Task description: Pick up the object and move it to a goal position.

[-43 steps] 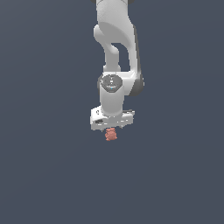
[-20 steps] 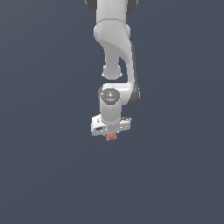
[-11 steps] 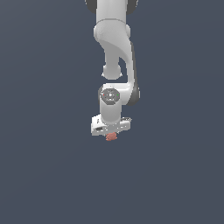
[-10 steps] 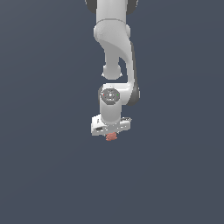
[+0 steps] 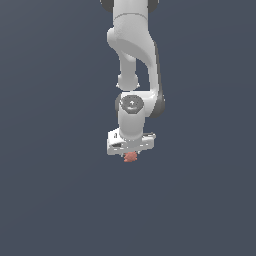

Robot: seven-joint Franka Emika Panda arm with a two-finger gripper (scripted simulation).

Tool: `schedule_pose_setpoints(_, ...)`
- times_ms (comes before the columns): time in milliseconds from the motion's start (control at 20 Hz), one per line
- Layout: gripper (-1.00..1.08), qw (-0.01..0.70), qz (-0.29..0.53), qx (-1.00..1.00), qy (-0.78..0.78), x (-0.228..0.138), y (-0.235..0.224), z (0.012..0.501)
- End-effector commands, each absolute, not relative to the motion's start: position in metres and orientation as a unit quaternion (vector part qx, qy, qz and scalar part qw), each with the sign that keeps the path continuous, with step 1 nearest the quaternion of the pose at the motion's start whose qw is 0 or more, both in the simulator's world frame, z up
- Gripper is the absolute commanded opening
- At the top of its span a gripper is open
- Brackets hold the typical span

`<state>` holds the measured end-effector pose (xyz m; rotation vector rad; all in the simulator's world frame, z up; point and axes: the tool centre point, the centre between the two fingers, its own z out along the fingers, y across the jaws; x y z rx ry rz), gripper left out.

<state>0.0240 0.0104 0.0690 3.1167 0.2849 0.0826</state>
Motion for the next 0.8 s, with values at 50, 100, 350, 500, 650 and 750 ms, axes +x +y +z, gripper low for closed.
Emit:
schedule_pose_setpoints(50, -1.00, 0.010, 0.051, 0.995, 0.083, 0.039, 0.025, 0.095)
schedule_pose_setpoints(100, -1.00, 0.011, 0.059, 0.995, 0.080, 0.044, 0.030, 0.104)
schedule_pose_setpoints(350, -1.00, 0.022, 0.107, 0.992, 0.063, 0.071, 0.059, 0.158)
schedule_pose_setpoints(500, -1.00, 0.029, 0.140, 0.988, 0.051, 0.086, 0.078, 0.196)
schedule_pose_setpoints(650, -1.00, 0.036, 0.171, 0.984, 0.039, 0.100, 0.096, 0.234)
schedule_pose_setpoints(750, -1.00, 0.041, 0.191, 0.980, 0.032, 0.107, 0.107, 0.258)
